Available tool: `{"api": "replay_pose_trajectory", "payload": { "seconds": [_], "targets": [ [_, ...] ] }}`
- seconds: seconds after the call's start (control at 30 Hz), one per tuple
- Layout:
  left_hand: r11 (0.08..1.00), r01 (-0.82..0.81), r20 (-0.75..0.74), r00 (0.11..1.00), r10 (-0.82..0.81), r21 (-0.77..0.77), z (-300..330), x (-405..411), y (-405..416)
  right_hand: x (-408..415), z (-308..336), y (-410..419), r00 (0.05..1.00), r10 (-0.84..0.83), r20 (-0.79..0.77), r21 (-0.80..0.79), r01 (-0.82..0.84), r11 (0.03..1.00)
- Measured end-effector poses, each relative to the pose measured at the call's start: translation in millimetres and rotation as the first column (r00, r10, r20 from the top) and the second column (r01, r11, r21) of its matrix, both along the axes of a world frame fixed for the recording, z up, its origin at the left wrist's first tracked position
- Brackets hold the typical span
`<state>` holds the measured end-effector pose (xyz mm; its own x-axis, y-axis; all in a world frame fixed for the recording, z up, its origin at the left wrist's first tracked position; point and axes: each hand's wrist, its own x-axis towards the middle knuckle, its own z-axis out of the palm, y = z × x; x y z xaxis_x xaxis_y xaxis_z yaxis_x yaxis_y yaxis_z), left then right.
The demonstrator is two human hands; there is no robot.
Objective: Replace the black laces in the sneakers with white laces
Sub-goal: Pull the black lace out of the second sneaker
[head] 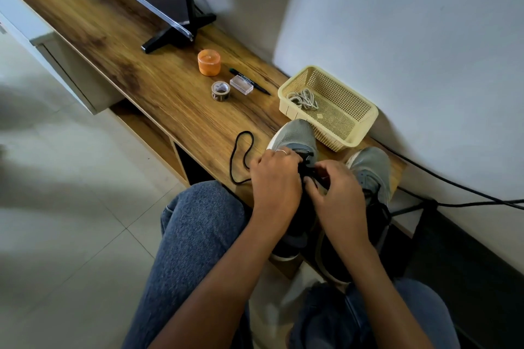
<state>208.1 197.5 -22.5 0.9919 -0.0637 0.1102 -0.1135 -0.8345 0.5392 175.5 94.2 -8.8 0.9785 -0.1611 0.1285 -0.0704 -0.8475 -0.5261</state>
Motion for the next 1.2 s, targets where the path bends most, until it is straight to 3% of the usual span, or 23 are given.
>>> {"api": "replay_pose_trajectory", "payload": {
  "seconds": [0.17, 0.3, 0.47, 0.57, 0.67, 0.83, 1.03, 1.2],
  "targets": [
    [0.980, -0.058, 0.044, 0.998, 0.050, 0.190, -3.9, 3.8, -8.3, -3.8, -6.9, 1.4, 0.996, -0.040, -0.078, -0.005, 0.040, 0.999],
    [0.972, -0.041, 0.048, 0.998, 0.030, 0.230, -5.0, 8.7, -8.4, -6.3, -4.4, 3.0, 0.992, -0.108, -0.069, -0.025, 0.106, 0.994],
    [0.999, -0.036, 0.006, 0.999, 0.036, 0.020, 1.6, 7.0, -8.1, -6.8, -1.3, 10.0, 0.975, -0.211, -0.073, -0.056, 0.207, 0.977],
    [0.977, -0.131, -0.018, 0.991, 0.130, -0.168, 6.5, 7.1, -1.9, -4.9, -1.0, 8.5, 0.959, -0.268, -0.094, -0.085, 0.261, 0.962],
    [0.943, -0.215, -0.040, 0.976, 0.212, -0.253, 10.0, 10.7, 6.4, -4.4, -0.1, 6.9, 0.954, -0.287, -0.091, -0.105, 0.278, 0.955],
    [0.972, -0.190, 0.028, 0.980, 0.196, -0.141, 5.8, 8.1, 6.0, -3.6, -1.1, 10.7, 0.964, -0.248, -0.096, -0.118, 0.236, 0.965],
    [0.993, 0.115, 0.062, 0.991, -0.115, 0.008, -0.7, 6.3, 0.5, -4.0, -1.7, 10.0, 0.975, -0.200, -0.099, -0.138, 0.186, 0.973],
    [0.995, 0.040, 0.112, 0.992, -0.051, 0.096, -6.0, 7.1, -9.3, -4.3, -1.9, 12.4, 0.976, -0.191, -0.107, -0.141, 0.175, 0.974]
  ]
}}
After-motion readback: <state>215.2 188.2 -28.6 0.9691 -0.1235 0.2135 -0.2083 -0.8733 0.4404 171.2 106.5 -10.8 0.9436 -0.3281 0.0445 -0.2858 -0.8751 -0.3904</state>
